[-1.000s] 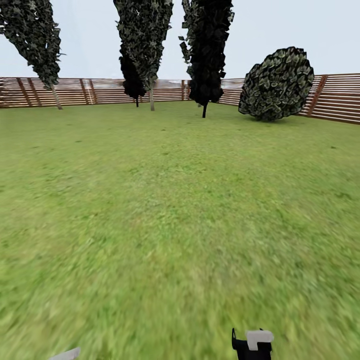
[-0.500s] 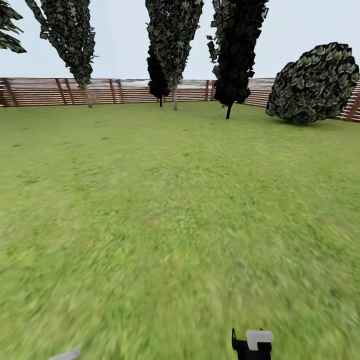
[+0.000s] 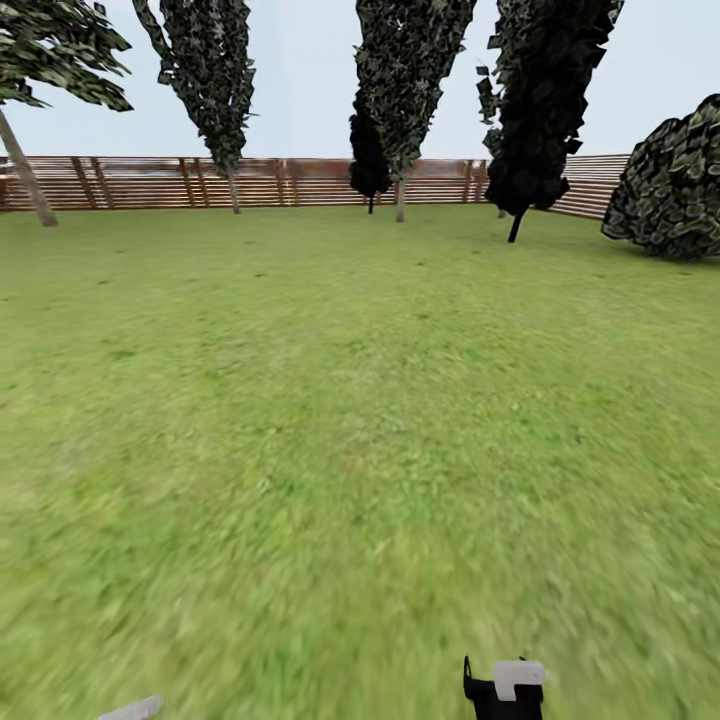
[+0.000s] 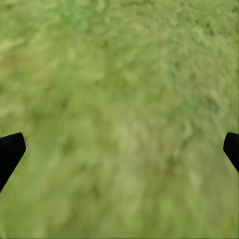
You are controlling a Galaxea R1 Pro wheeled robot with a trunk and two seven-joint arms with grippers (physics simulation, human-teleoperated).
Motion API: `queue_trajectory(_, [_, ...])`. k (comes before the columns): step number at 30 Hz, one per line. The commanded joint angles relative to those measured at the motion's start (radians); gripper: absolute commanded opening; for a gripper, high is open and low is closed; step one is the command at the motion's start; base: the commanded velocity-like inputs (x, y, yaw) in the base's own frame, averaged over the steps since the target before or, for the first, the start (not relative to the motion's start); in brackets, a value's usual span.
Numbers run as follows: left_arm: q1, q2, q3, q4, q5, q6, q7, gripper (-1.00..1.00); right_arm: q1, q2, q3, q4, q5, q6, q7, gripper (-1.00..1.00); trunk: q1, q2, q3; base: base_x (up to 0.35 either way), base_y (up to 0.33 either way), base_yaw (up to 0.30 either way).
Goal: In the garden, pick up the pesticide atomizer on the floor and spray pesticide onto both trees until each tree trunk is fully covered.
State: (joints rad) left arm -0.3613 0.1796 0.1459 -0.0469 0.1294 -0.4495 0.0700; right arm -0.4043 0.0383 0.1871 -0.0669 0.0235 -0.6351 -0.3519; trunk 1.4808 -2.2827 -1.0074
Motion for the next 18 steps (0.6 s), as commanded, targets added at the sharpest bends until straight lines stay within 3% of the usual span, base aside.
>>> queue_trajectory(1, [-0.001, 0.0, 0.001, 0.001, 0.005, -0.003, -0.002, -1.0, -0.001, 0.0, 0.008, 0.001, 0.003, 0.0, -0.01, 1.0, 0.0, 0.0, -0.001, 0.298, 0.182, 0.279])
queue_trajectory(18, [-0.001, 0.0, 0.001, 0.001, 0.005, -0.003, -0.002, -1.0, -0.001, 0.0, 0.008, 0.001, 0.003, 0.0, -0.01, 1.0, 0.0, 0.0, -0.001, 0.291, 0.191, 0.279])
